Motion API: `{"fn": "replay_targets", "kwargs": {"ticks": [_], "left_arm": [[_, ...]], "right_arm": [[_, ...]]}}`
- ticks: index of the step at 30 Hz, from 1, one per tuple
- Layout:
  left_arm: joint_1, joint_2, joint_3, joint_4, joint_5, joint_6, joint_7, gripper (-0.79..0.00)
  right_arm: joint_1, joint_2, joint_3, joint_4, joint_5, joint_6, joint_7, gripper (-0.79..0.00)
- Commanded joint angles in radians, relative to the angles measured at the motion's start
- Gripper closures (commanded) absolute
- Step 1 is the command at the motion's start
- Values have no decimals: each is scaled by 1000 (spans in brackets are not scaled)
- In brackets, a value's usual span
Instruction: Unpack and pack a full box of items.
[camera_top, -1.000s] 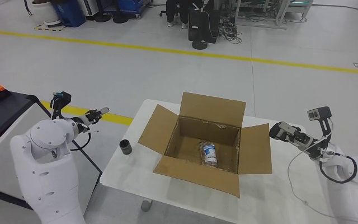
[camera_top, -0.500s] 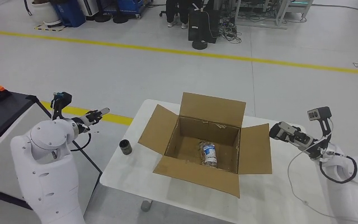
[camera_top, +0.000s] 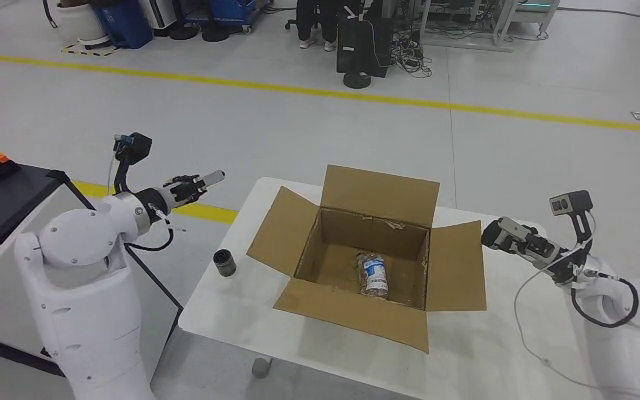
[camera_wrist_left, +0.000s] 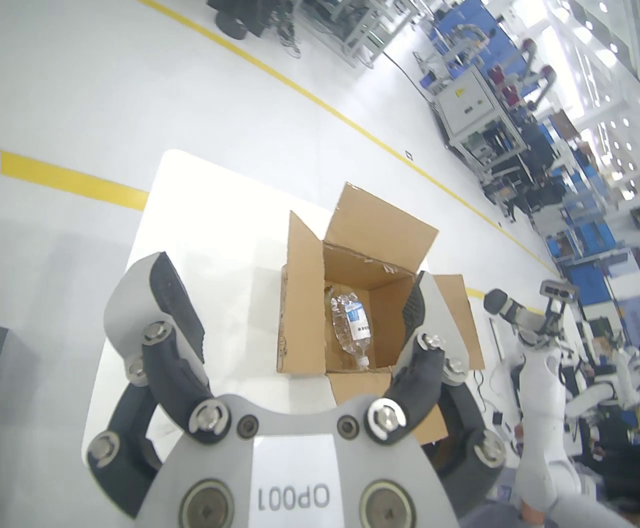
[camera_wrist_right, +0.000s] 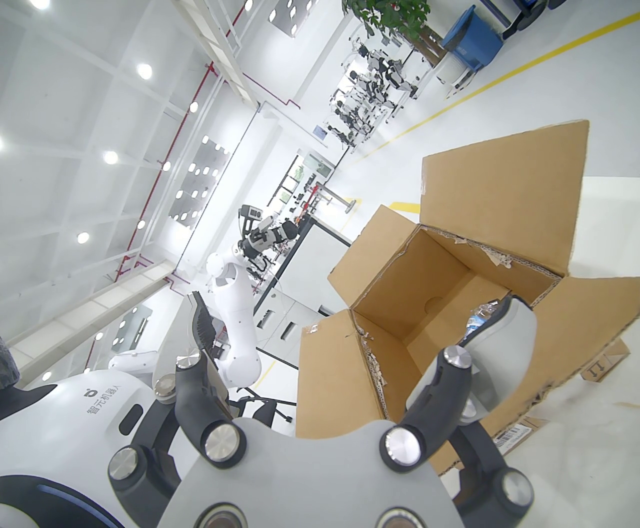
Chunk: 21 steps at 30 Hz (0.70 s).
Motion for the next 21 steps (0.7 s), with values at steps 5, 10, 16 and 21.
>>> {"fn": "replay_targets", "kwargs": {"ticks": [5,10,16,21], "left_arm": [[-32,20,45,20,-78,-75,-73,-785],[-43,26,58,31,-94,-82,-96,-785],[-43,26,58,31,-94,-82,-96,-785],[-43,26,58,31,-94,-82,-96,-785]], "right_arm": [[0,0,0,0,0,0,0,-785],[0,0,0,0,0,0,0,-785],[0,0,0,0,0,0,0,-785],[-10,6,-11,-110,-138,-38,-13,-785]]}}
